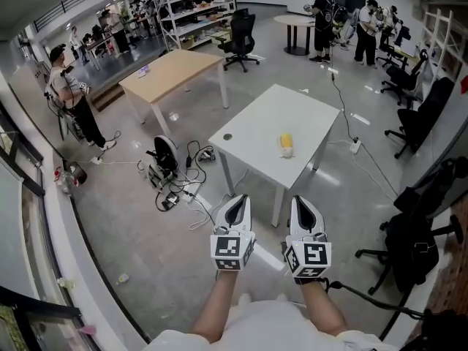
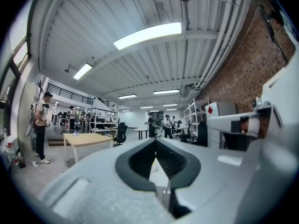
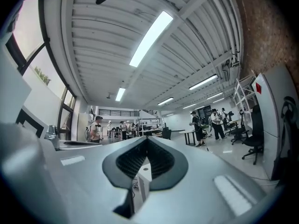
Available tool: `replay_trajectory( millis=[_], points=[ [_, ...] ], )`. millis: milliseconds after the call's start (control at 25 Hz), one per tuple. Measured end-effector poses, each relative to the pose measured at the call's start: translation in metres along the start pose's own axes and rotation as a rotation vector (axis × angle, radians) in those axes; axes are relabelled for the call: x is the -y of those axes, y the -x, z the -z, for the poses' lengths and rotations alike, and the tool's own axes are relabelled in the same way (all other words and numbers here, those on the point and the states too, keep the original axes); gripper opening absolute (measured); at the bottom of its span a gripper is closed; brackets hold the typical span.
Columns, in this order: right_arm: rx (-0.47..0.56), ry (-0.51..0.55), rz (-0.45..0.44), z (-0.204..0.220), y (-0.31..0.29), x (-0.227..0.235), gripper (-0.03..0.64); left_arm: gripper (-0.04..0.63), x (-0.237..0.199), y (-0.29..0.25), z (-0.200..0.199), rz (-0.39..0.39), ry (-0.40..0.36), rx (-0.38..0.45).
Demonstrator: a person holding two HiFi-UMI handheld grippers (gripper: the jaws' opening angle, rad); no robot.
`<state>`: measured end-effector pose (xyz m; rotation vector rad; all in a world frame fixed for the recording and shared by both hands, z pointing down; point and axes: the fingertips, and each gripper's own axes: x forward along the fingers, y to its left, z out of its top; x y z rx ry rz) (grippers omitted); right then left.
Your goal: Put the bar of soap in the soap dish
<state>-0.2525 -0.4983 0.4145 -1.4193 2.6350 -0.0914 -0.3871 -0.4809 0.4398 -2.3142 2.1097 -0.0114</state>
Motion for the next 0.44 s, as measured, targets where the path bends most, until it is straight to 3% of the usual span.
replay_trajectory(
  millis=[440],
  points=[
    [0.011, 0.0, 0.068, 0.001, 0.008, 0.013, 0.011, 0.0, 0.022, -0.001, -0.019, 0.076, -0.002, 0.039]
  ],
)
